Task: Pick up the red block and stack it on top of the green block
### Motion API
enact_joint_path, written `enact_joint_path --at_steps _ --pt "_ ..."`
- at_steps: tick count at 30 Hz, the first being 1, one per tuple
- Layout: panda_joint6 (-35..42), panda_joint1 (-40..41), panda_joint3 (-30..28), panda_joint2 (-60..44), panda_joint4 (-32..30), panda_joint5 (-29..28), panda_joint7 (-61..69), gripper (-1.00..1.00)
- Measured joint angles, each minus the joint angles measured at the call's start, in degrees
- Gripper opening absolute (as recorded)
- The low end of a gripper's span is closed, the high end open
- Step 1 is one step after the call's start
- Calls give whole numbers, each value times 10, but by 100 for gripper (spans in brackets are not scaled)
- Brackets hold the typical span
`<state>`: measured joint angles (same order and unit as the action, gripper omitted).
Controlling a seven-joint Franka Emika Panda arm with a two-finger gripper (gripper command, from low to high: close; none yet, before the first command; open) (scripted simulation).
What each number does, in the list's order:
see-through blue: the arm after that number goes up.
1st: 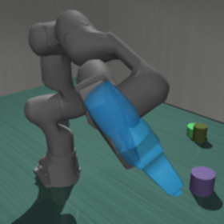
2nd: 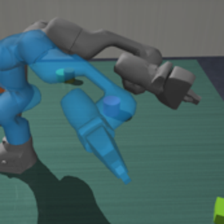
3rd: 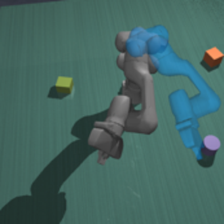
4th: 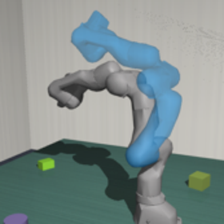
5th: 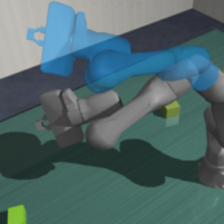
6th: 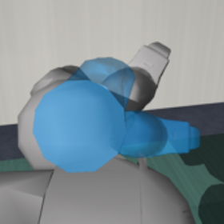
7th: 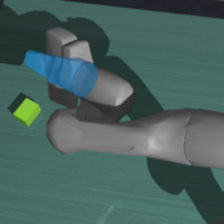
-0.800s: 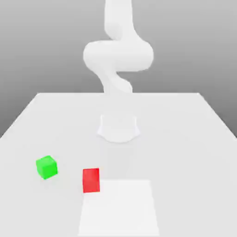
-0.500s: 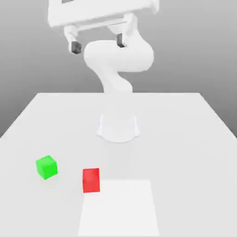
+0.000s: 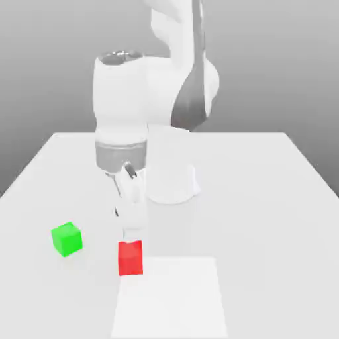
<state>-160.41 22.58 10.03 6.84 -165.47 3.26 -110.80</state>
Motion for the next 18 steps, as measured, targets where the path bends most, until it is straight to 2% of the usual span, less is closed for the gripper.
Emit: enact_joint_path --at_steps 5,8,9,15,18 --pt "-82 8 -14 -99 -1 -57 -65 0" --pt "-135 -27 -58 -161 8 -93 -92 0" --pt "-147 -36 -68 -175 10 -99 -96 -100" --pt "-154 -40 -72 -182 11 -103 -100 -100" --pt "-122 -28 -54 -144 5 -79 -82 -100"
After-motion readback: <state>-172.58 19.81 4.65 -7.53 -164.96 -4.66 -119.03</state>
